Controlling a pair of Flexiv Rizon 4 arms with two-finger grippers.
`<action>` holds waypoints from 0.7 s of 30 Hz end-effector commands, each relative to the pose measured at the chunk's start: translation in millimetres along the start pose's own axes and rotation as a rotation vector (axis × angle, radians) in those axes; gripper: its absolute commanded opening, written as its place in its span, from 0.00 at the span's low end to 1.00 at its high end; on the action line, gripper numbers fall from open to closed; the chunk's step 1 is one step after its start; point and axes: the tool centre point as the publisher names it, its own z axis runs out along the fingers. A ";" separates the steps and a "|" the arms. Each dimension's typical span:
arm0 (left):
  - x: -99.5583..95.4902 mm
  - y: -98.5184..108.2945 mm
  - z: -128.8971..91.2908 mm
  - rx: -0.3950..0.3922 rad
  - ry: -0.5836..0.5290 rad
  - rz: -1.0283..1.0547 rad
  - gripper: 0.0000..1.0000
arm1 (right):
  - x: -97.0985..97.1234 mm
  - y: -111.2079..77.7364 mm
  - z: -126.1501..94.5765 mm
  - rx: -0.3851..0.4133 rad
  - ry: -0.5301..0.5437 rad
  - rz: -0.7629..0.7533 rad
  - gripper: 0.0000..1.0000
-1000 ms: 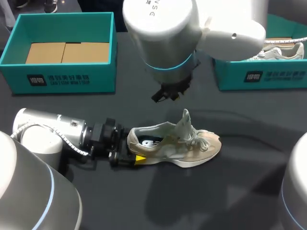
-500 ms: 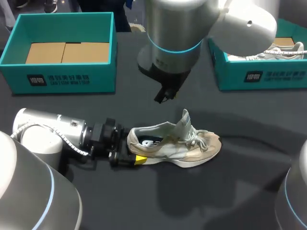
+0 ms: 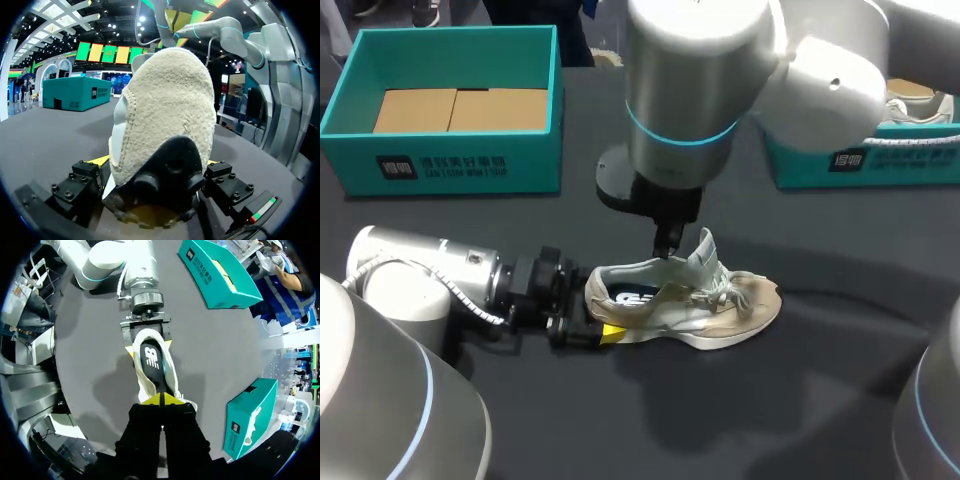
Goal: Take the shoe out of the shoebox, open the shoe tongue, remove and reinsert the insole, then place the shoe into the shoebox
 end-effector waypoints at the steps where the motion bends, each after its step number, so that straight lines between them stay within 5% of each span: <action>1: 2.3 5.0 -1.4 0.000 -0.002 0.000 0.00 | 1.3 11.9 3.9 0.030 0.000 -0.005 0.00; 21: 2.3 5.0 -1.4 0.000 -0.002 0.000 0.00 | 22.4 31.6 26.6 -0.009 0.027 -0.172 0.00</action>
